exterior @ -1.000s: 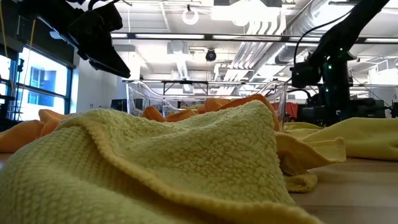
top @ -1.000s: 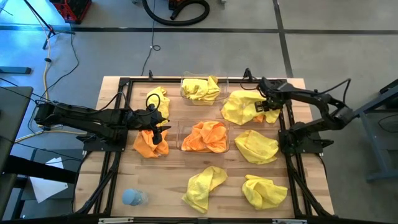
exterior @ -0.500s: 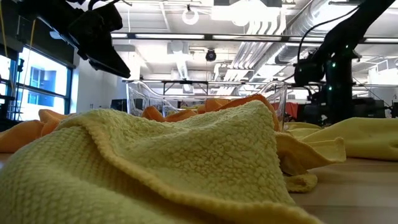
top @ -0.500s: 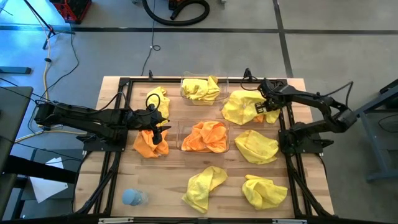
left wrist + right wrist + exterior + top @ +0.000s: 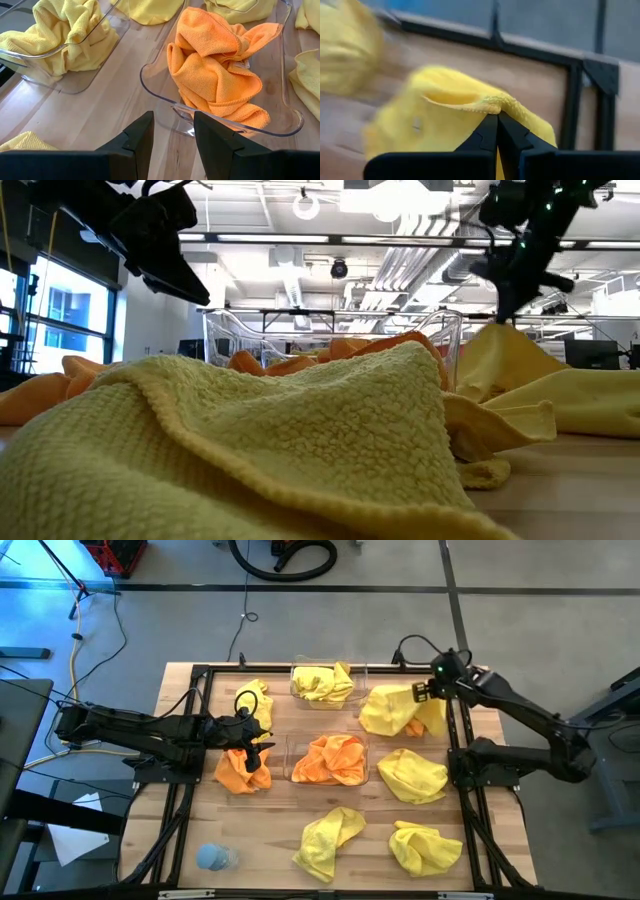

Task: Sort microfiber towel by color & place in baskets
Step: Put the yellow microfiber towel into the top transparent bin

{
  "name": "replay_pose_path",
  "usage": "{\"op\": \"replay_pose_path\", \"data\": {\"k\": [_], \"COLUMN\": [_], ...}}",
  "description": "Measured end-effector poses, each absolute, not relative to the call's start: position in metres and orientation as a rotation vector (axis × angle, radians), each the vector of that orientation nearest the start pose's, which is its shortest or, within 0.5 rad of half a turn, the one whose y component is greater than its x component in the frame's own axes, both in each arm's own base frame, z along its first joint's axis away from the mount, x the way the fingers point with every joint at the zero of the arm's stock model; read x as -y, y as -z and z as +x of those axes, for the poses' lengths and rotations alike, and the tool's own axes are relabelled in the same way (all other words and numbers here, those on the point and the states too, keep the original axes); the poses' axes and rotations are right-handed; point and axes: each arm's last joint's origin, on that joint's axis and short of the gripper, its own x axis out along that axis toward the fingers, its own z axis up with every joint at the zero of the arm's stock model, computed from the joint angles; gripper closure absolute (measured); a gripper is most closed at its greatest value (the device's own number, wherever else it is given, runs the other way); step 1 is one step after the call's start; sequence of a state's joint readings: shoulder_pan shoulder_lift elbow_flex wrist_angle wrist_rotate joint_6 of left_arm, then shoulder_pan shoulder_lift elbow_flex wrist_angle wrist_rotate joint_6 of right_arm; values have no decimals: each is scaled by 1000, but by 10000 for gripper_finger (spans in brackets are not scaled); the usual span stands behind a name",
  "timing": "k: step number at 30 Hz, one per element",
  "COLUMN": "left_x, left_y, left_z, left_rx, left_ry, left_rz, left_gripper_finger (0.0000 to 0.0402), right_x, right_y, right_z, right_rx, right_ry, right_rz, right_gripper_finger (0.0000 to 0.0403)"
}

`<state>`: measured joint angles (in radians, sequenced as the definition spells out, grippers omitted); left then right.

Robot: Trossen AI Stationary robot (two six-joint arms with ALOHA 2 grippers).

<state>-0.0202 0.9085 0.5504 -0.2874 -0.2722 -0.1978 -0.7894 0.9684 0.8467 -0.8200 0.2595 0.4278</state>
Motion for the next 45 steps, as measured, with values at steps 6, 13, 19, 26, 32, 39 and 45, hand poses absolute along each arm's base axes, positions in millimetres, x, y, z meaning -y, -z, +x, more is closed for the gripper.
{"op": "replay_pose_path", "data": {"k": [6,13,19,26,32,39,45], "left_x": [-4,-4,-4,-4,-4,-4,-4], "left_y": [-225,-225,-225,-225,-224,-224,-224], "left_z": [185,185,185,185,185,184,184], "left_rx": [-613,-614,-614,-614,-616,-622,-622], "left_ry": [-305,-303,-303,-303,-303,-303,-302], "left_rz": [-96,-88,-87,-88,-87,-86,-84], "left_gripper_finger": [275,275,275,275,275,275,275], "right_x": [131,131,139,151,162,157,149], "right_y": [-318,-379,-422,-459,-465,-455,-454], "right_z": [144,180,224,283,322,322,301], "right_rx": [-473,-261,-182,-146,-196,-372,-483], "right_ry": [1028,879,791,678,656,835,979], "right_rz": [534,404,311,231,215,175,167], "right_gripper_finger": [403,403,403,403,403,403,403]}}
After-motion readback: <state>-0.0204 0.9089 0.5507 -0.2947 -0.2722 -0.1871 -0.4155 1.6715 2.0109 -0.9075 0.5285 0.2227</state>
